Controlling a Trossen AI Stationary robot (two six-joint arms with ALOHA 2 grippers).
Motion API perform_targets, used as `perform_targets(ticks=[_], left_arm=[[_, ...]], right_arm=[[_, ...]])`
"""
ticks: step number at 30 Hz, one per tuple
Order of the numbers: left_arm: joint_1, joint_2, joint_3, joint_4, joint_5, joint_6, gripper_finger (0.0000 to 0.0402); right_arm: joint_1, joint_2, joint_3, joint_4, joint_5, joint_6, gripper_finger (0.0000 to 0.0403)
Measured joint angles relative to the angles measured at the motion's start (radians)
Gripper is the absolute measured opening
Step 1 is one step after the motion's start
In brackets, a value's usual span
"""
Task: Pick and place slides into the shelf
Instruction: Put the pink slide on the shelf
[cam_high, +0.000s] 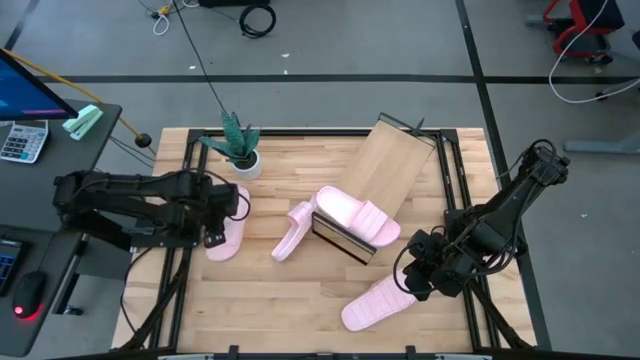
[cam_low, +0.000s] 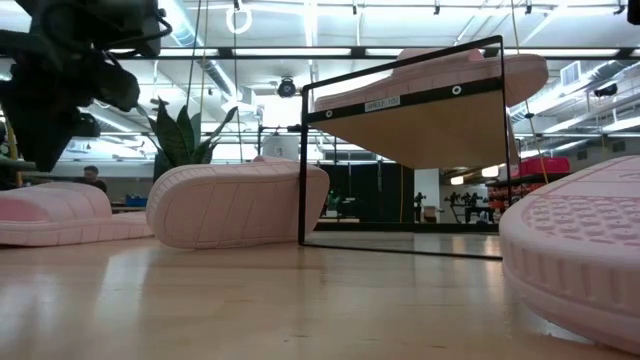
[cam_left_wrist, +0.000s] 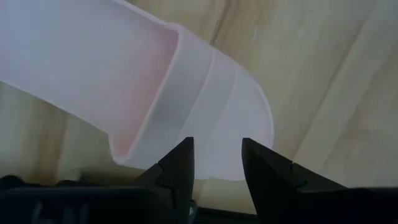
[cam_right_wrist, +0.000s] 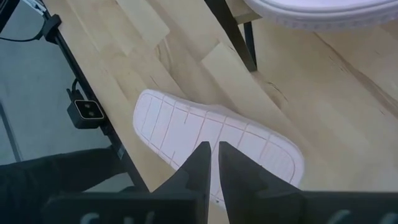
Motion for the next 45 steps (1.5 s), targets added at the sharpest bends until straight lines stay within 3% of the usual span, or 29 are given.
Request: perform_targets(ticks=[7,15,23,27,31,35,45], left_arm=[[0.096,0.007,0.0,0.022,0.05,0.034,0.0163],[0.171,0.125,0.009,0.039,0.081,0.166,0.0194],[0.203,0.231,0.149,0.018,0.068,0.283,0.0208],[0.245,0.262,0.241,0.02,-0.011,0.27,0.0209],[0.338,0.304,0.263,-0.009,-0.166,0.016,0.0207],[0.409,0.313,0.234,-0.005,-0.124,-0.049,0.0202],[0.347,0.313,0.225,-0.069,-0.008,0.167,0.021]], right_arm=[[0.0,0.0,0.0,0.001,0.0,-0.001,0.0039],[0.0,0.0,0.0,0.023,0.0,-0.02,0.0039],[0.0,0.0,0.0,0.053,0.0,-0.027,0.0039],[0.0,0.0,0.0,0.052,0.0,-0.028,0.0039],[0.0,0.0,0.0,0.05,0.004,-0.035,0.0039],[0.001,0.0,0.0,0.05,0.013,-0.049,0.0039],[0.001,0.0,0.0,0.049,0.013,-0.069,0.0039]])
